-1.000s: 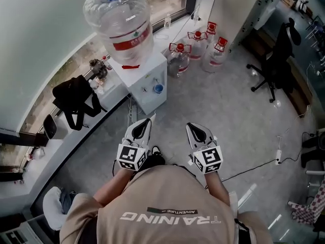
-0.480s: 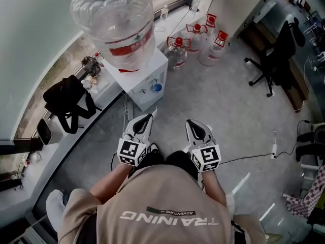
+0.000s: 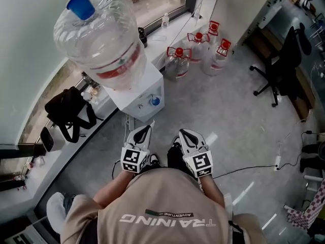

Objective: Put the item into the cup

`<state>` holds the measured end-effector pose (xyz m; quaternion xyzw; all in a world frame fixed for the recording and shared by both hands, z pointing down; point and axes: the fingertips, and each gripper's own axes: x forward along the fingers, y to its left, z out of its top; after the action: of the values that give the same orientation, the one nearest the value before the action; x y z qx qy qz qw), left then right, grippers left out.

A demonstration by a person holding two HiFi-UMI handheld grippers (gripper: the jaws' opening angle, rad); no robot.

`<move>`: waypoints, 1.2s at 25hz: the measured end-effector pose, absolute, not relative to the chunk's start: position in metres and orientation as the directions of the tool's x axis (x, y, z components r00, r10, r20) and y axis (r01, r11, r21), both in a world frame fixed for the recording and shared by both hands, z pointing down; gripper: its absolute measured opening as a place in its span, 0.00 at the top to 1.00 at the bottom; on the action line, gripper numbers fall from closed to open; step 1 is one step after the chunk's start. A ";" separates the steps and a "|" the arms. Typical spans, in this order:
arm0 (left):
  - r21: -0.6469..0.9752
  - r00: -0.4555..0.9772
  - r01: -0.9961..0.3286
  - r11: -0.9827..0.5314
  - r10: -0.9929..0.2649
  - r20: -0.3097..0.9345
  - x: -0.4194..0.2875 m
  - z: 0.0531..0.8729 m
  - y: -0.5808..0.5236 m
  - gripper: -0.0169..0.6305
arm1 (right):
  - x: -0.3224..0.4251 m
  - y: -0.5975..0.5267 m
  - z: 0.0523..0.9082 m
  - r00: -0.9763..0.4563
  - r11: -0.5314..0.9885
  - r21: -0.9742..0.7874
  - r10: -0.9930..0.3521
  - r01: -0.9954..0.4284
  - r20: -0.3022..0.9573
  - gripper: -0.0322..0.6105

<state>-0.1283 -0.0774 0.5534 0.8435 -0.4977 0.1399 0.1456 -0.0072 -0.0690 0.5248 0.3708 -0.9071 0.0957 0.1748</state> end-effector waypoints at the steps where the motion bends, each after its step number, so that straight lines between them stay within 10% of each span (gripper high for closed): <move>1: 0.095 0.453 -0.885 -0.455 -0.800 0.394 -0.125 0.557 -0.083 0.96 | -0.005 -0.078 0.528 -0.678 0.721 -0.050 -0.623 -0.691 0.389 0.93; 30: 0.067 0.221 -0.973 -0.223 -0.796 0.563 -0.130 0.782 -0.232 0.96 | -0.040 -0.201 0.761 -0.716 0.729 -0.236 -0.464 -0.643 0.521 0.93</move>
<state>-0.1302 -0.2318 0.7823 0.7530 -0.5873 0.2106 0.2090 -0.0397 -0.2008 0.7614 0.3062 -0.9035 0.2048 0.2192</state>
